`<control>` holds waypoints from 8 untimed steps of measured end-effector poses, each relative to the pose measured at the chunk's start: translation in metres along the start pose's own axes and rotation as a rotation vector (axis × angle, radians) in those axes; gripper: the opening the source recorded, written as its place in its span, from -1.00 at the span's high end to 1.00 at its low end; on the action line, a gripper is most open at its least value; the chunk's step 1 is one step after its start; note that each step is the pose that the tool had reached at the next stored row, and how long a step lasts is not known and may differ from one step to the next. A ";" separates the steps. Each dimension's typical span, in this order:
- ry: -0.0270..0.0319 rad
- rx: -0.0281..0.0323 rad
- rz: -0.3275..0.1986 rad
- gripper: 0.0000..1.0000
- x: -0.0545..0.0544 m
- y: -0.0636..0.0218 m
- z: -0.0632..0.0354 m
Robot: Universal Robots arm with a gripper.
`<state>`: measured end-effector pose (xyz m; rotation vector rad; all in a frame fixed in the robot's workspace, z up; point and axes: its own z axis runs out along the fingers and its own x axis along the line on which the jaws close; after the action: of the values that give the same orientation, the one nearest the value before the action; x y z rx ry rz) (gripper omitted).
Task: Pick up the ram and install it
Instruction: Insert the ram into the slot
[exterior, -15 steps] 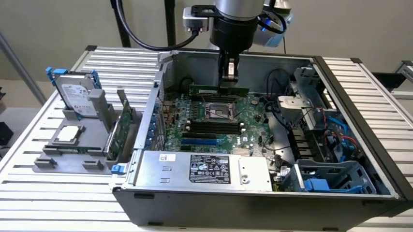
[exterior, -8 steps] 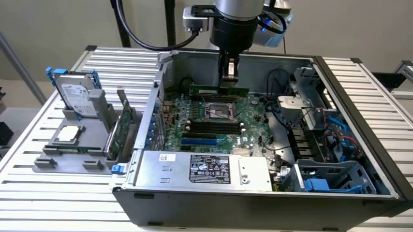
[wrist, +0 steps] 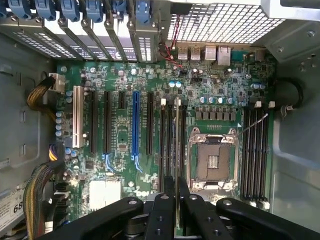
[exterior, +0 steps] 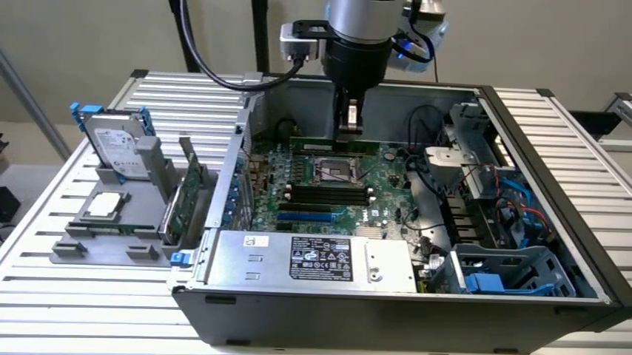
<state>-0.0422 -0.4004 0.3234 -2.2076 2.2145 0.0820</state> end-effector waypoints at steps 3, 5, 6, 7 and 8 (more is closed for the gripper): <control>0.0000 0.0001 0.000 1.00 0.000 -0.0002 0.0056; 0.0000 0.0001 0.000 1.00 0.000 -0.0003 0.0091; 0.0000 0.0001 0.000 1.00 0.000 -0.0003 0.0110; 0.0000 0.0001 0.000 1.00 0.000 -0.0004 0.0128; 0.0000 0.0000 0.000 1.00 0.001 -0.0004 0.0146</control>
<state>-0.0422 -0.4003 0.3088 -2.2075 2.2145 0.0820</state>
